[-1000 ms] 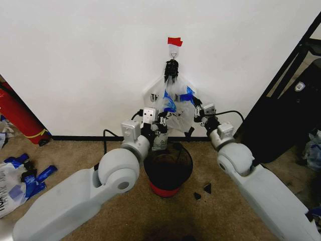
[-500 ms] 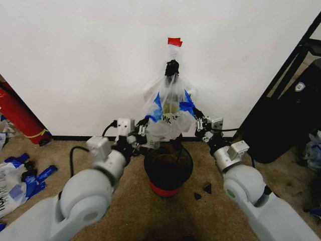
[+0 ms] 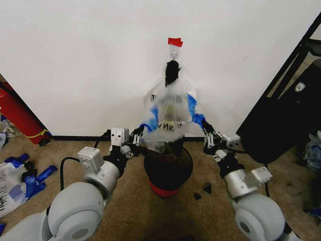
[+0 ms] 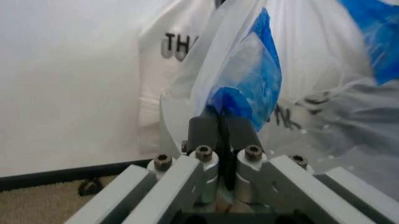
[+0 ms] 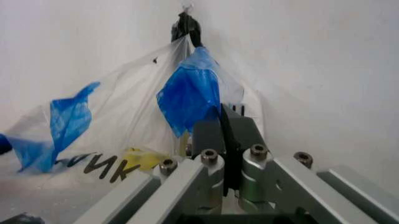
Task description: Pick up the garbage bag from the wall and place it over the trash bin.
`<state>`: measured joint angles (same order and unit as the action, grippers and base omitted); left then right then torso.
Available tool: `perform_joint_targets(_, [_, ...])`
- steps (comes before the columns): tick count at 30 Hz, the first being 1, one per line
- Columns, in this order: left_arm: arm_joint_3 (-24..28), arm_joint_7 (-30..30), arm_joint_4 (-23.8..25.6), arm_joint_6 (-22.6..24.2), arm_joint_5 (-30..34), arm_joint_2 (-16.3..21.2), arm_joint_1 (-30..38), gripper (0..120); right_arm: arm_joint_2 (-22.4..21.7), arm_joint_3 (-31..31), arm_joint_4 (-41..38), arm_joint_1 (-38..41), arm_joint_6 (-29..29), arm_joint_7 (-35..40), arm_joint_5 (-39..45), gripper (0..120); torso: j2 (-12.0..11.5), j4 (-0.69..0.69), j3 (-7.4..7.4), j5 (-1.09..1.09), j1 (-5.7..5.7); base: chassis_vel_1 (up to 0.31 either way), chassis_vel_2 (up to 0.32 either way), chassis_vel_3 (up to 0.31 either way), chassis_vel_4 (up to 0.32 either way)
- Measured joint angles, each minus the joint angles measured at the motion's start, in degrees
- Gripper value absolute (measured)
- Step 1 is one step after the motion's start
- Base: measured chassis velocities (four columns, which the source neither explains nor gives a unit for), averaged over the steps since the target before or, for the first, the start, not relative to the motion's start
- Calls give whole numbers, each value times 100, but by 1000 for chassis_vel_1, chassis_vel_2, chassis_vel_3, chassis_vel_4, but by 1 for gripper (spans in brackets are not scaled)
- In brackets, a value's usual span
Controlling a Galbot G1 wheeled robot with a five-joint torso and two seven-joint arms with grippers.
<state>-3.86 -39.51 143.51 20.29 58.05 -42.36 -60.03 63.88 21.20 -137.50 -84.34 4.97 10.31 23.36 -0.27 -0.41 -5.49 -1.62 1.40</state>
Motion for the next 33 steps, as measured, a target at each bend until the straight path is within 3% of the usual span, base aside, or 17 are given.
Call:
perform_joint_targets(11, [-136, 128, -14, -45, -76, 136, -197, 0, 107, 281, -381, -235, -12, 15, 61, 0, 0, 1, -1, 1, 1, 0, 0, 0, 0])
perform_joint_targets(21, [-465, 179, -22, -38, -192, 171, -955, 0, 284, 28, -445, -588, -55, 0, -215, 0, 0, 2, 0, 1, 1, 0, 0, 0, 0])
perform_joint_targets(27, [-373, 251, -26, -130, -485, 12, -1052, 0, 315, -34, -241, -515, -134, 18, -203, 0, 0, 2, -1, 1, 1, 0, 0, 0, 0])
perform_joint_targets(33, [-432, 260, -26, -164, -507, 79, -960, 0, 366, -124, -193, -378, -113, 64, -74, 0, 0, 1, -1, 2, 1, 0, 0, 0, 0])
